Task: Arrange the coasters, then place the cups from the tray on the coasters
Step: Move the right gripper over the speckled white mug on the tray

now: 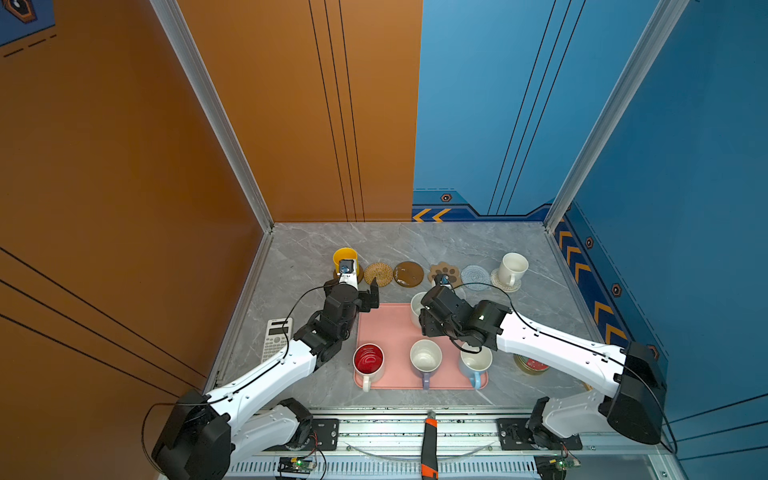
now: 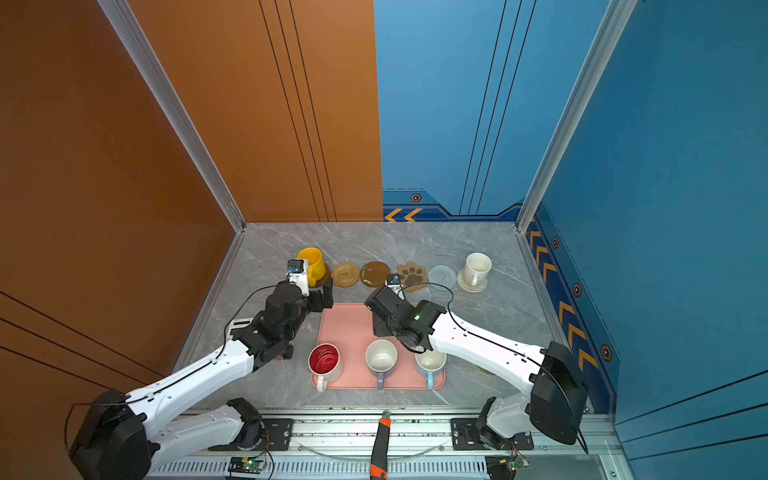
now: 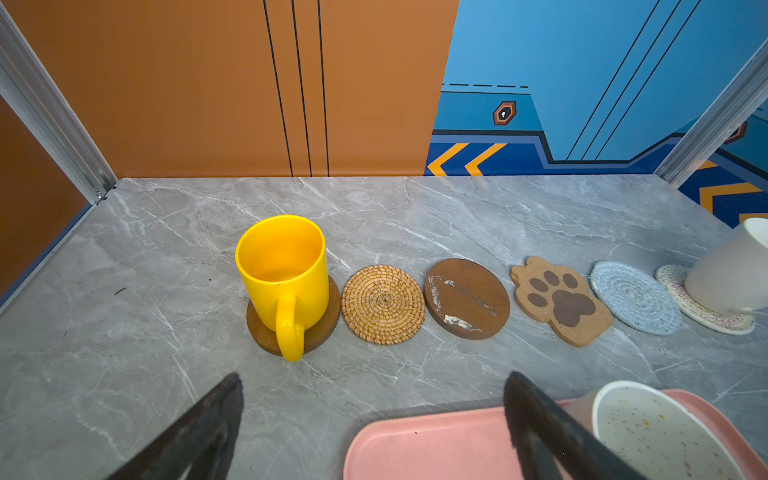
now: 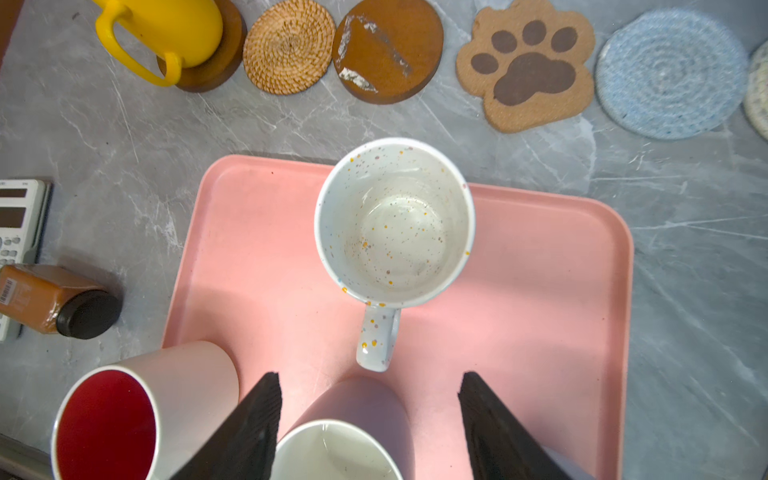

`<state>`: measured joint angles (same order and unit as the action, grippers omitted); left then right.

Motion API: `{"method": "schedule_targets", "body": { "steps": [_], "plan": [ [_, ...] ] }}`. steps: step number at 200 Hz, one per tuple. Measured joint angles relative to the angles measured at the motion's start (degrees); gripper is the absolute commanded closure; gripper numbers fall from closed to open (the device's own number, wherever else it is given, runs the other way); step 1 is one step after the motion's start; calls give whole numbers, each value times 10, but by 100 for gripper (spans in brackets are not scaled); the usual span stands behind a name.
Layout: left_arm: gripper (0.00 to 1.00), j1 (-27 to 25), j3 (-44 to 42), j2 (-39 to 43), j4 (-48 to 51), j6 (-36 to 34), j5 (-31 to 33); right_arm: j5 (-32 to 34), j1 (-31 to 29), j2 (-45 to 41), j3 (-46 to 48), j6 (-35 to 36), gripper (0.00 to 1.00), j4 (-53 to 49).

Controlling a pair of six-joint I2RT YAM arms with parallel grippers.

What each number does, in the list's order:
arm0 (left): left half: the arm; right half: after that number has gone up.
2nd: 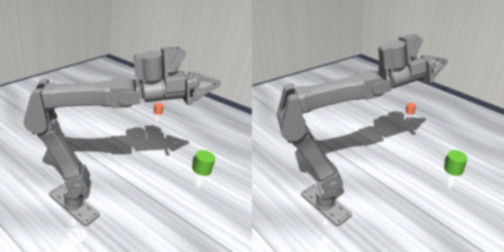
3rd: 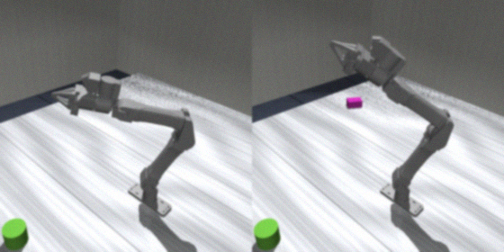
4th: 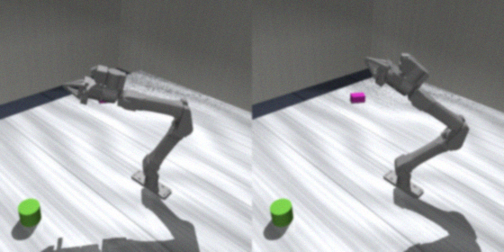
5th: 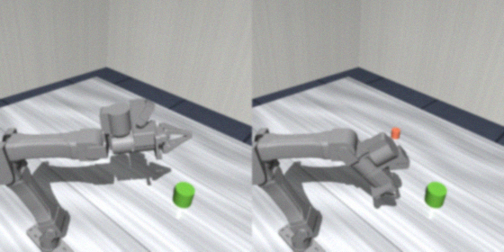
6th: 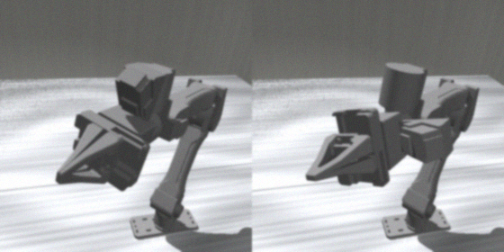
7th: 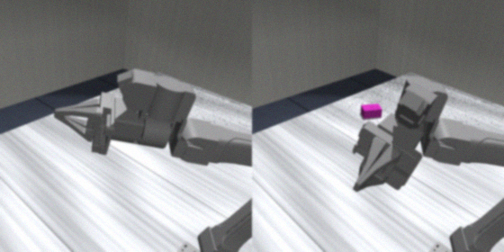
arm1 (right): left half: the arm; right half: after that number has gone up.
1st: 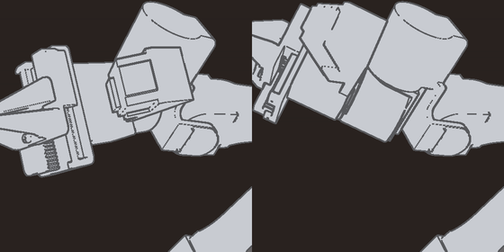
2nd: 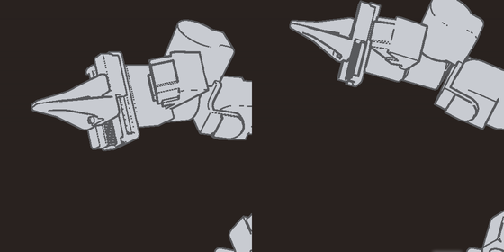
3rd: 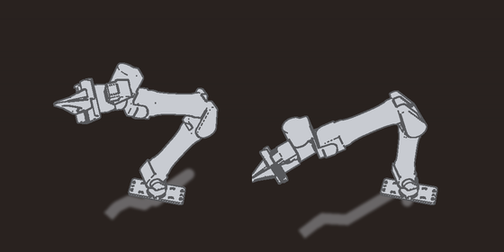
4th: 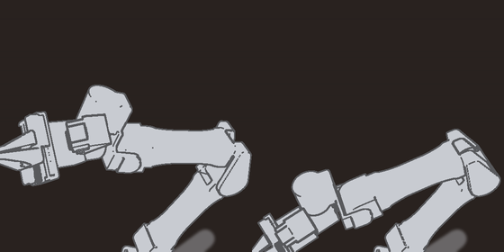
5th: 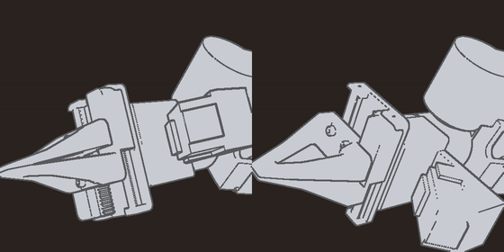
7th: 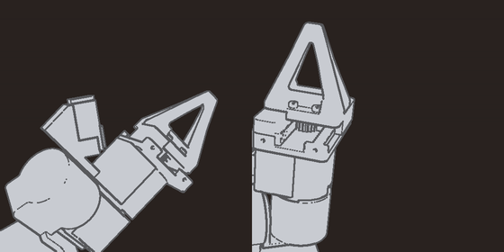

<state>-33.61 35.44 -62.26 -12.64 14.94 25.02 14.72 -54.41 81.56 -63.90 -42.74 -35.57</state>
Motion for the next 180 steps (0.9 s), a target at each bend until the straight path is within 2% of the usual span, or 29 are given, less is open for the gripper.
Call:
{"method": "schedule_targets", "body": {
  "steps": [71,180],
  "plan": [
    [2,24,-18,15,0,15,-20,-14,-7,36,0,-20,33,0],
    [2,39,-24,19,0,27,-35,-17,2,95,0,-28,47,0]
  ]
}}
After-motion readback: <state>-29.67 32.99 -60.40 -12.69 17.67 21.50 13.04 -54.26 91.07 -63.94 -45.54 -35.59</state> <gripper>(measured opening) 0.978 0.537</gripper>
